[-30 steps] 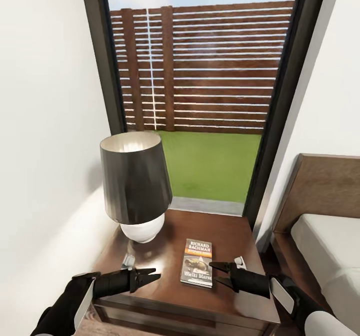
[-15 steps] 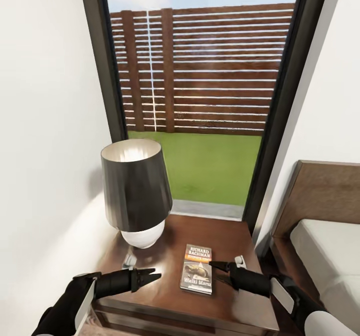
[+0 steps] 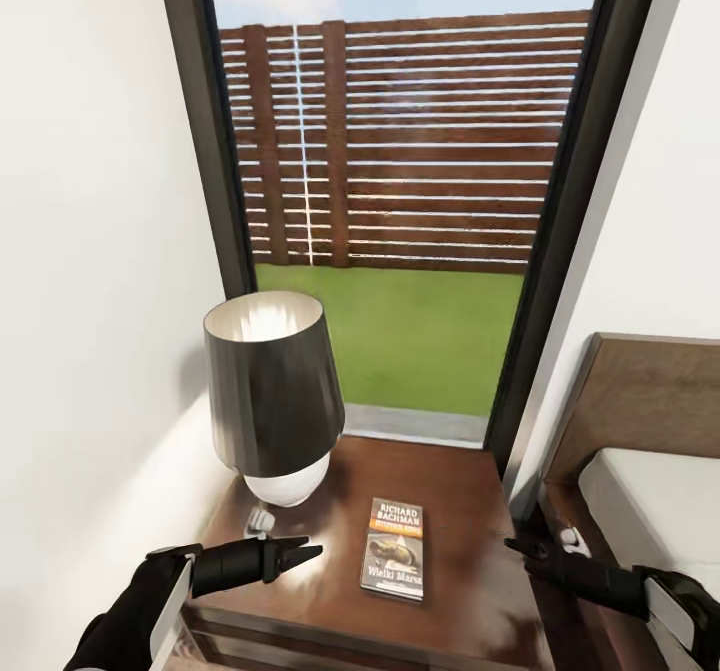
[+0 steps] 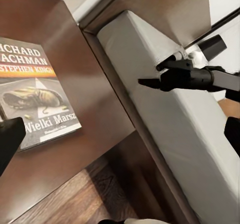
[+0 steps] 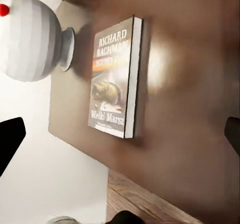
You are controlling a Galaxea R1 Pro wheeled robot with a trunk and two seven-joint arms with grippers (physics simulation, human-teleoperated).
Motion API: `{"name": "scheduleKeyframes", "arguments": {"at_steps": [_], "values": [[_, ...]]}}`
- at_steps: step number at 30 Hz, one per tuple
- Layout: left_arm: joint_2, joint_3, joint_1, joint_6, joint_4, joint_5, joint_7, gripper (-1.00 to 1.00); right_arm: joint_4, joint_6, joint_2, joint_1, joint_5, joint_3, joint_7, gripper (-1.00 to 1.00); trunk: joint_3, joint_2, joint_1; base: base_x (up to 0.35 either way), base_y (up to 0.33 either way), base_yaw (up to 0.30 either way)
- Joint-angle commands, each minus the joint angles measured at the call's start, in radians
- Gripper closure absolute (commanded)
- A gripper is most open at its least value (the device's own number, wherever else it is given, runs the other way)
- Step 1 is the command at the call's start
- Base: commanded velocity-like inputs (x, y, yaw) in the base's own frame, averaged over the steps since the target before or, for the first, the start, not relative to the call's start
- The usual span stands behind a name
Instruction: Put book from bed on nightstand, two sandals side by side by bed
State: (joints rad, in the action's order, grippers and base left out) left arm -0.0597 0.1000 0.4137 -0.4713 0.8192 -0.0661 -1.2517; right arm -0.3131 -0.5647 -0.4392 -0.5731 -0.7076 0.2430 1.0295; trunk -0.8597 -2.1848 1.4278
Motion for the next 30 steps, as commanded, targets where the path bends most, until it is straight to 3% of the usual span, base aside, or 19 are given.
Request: {"name": "scheduleKeyframes", "arguments": {"at_steps": [1,7,22,27,30], "values": [[0.000,0.000,0.000,-0.010,0.000,-0.003,-0.002,-1.00,0.027,-0.007,-0.009,-0.001,-0.010,0.005,0.000,-1.00,0.002,0.007,-0.004,0.000,0.000,0.000],[0.000,0.001,0.000,-0.010,0.000,-0.003,-0.002,-1.00,0.083,0.053,-0.038,-0.001,-0.010,0.005,0.001,-1.00,0.021,0.049,-0.027,0.000,0.000,0.000],[0.000,0.000,-0.005,-0.009,-0.001,-0.003,0.019,-1.00,0.110,0.076,-0.039,-0.001,-0.008,0.006,0.000,-1.00,0.068,0.154,-0.085,0.000,0.000,0.000],[-0.001,0.000,-0.009,0.020,-0.081,0.000,0.056,-1.00,0.211,0.222,-0.037,-0.001,-0.005,0.006,0.000,-1.00,0.084,0.189,-0.104,0.000,0.000,0.000],[-0.001,-0.001,-0.010,0.109,-0.181,0.001,0.066,-1.00,0.300,0.323,-0.035,-0.001,-0.003,0.007,0.000,-1.00,0.093,0.210,-0.115,0.000,0.000,0.000]]}}
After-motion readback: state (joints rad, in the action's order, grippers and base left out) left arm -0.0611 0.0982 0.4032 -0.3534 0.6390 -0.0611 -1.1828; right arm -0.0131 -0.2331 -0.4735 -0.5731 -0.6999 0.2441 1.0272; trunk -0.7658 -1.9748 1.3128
